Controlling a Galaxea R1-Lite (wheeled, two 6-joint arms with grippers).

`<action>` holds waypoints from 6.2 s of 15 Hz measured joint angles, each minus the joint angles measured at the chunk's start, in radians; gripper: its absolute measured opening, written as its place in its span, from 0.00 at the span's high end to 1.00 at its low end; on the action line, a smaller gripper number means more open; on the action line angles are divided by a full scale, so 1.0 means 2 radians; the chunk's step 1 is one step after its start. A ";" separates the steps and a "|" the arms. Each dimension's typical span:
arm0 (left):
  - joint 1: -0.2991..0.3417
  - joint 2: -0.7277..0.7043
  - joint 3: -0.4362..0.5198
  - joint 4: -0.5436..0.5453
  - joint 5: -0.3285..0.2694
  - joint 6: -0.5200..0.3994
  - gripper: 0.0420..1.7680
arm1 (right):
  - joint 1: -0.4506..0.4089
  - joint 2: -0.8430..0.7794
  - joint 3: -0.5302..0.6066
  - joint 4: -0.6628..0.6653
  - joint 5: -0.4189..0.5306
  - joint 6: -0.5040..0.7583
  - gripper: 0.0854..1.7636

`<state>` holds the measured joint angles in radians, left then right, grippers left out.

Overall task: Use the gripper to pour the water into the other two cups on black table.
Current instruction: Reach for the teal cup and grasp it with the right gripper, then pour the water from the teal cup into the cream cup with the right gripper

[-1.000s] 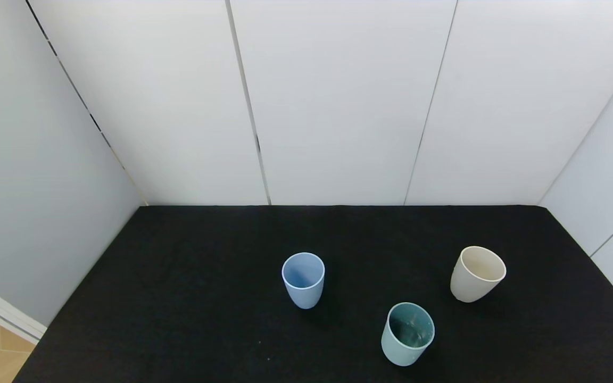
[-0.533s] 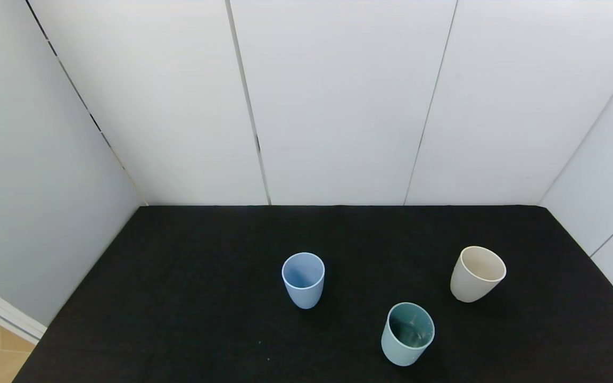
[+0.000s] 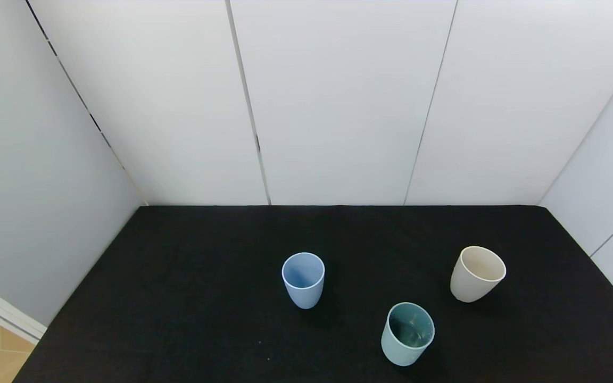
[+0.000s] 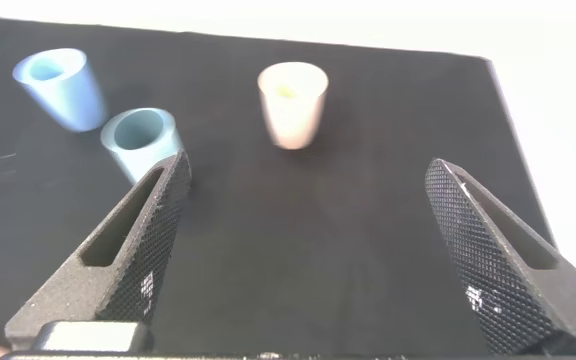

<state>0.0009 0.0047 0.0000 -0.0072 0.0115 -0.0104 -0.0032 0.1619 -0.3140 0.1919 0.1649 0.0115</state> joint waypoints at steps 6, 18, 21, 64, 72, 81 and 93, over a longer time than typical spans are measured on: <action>0.000 0.000 0.000 0.000 0.000 0.000 0.03 | -0.001 0.180 -0.070 -0.046 0.062 0.024 0.03; 0.000 0.000 0.000 0.000 0.000 0.000 0.03 | 0.208 0.469 -0.127 -0.184 -0.106 0.139 0.03; 0.000 0.000 0.000 0.000 0.000 0.000 0.03 | 0.264 0.513 -0.109 -0.219 -0.142 0.153 0.03; 0.000 0.000 0.000 0.000 0.000 0.000 0.03 | 0.379 0.881 -0.071 -0.526 -0.233 0.157 0.03; 0.000 0.000 0.000 0.000 0.000 0.000 0.03 | 0.379 0.891 -0.072 -0.527 -0.235 0.157 0.33; 0.000 0.000 0.000 0.000 0.000 0.000 0.03 | 0.375 0.853 -0.093 -0.469 -0.248 0.156 0.34; 0.000 0.000 0.000 0.000 0.000 0.000 0.03 | 0.312 0.687 -0.181 -0.269 -0.250 0.147 0.34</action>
<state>0.0009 0.0047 0.0000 -0.0077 0.0119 -0.0104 0.6200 1.5366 -0.6757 -0.3464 -0.3353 0.3053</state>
